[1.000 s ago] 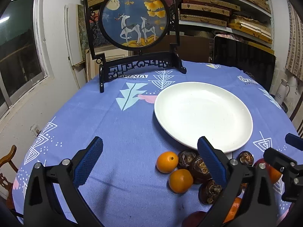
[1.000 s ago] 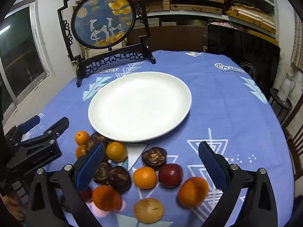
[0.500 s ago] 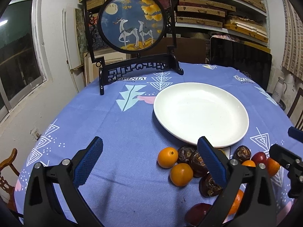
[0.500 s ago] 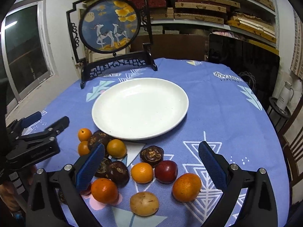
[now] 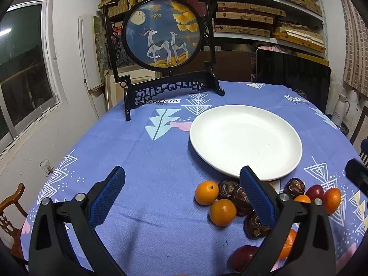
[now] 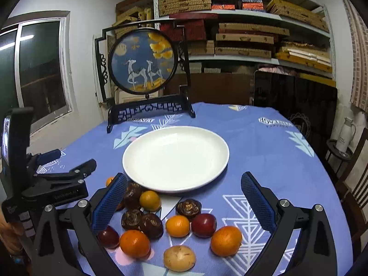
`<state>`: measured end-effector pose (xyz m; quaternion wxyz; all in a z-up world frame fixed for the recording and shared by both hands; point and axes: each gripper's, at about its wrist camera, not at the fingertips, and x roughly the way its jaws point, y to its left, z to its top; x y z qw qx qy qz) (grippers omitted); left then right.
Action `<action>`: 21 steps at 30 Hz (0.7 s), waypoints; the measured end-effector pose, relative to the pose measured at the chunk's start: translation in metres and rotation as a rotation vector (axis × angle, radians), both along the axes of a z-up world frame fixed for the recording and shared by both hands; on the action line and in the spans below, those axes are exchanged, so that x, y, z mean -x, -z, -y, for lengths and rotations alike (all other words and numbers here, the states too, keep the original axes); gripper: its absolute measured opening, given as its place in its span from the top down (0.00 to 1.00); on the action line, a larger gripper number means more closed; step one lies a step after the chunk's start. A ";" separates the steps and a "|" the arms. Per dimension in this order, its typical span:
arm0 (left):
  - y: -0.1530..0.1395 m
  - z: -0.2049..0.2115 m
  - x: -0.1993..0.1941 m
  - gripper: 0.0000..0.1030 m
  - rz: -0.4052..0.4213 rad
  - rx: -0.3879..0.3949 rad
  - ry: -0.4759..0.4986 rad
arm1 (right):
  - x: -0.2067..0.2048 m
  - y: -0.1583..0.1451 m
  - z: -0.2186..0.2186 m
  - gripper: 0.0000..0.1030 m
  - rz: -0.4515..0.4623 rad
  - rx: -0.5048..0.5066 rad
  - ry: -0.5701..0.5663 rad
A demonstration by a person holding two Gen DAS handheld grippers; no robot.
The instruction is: Organize fruits
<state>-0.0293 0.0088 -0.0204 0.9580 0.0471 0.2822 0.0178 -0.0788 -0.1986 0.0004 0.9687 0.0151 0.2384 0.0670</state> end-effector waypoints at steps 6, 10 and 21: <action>0.003 -0.002 -0.001 0.05 -0.029 0.002 0.042 | 0.000 0.005 0.003 0.03 -0.035 0.036 -0.014; 0.008 -0.005 0.006 0.05 -0.054 -0.032 0.094 | 0.006 0.010 0.008 0.03 -0.065 0.104 -0.036; 0.050 0.007 0.064 0.05 -0.214 -0.133 0.396 | 0.037 0.051 0.036 0.04 -0.234 0.283 -0.094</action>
